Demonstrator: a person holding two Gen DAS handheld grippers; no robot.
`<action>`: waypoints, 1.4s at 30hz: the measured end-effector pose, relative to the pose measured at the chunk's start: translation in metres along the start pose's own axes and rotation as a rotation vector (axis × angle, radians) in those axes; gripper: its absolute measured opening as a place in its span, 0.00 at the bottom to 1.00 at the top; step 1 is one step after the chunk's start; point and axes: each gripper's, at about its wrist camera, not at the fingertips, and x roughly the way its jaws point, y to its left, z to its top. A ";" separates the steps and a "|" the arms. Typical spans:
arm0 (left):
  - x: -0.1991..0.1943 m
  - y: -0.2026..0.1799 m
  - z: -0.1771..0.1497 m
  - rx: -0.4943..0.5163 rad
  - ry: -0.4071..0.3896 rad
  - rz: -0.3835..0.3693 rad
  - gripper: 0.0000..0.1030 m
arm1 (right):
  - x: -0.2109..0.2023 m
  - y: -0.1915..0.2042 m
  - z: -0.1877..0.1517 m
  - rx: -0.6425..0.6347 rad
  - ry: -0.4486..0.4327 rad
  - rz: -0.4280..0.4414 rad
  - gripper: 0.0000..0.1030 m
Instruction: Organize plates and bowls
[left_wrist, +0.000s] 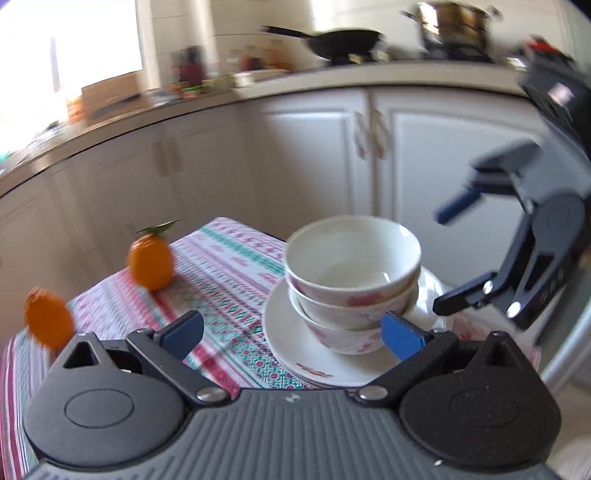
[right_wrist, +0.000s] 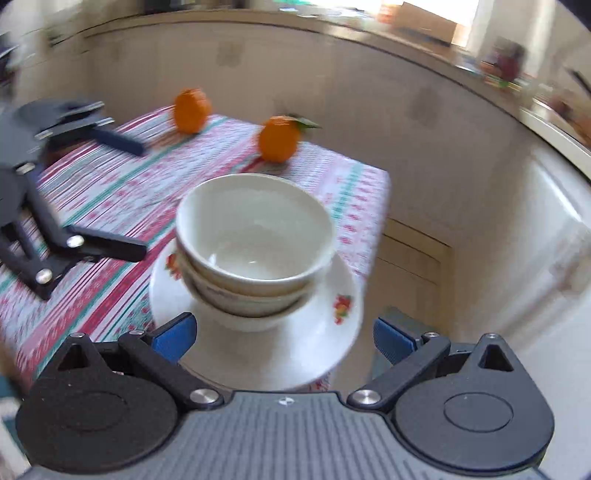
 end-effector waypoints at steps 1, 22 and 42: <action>-0.006 -0.001 0.001 -0.045 0.001 0.029 0.99 | -0.005 0.004 0.000 0.056 -0.003 -0.058 1.00; -0.092 -0.011 -0.009 -0.292 0.038 0.310 0.99 | -0.082 0.069 -0.009 0.377 -0.137 -0.246 1.00; -0.094 -0.014 -0.010 -0.311 0.055 0.338 0.99 | -0.088 0.071 -0.010 0.373 -0.160 -0.237 1.00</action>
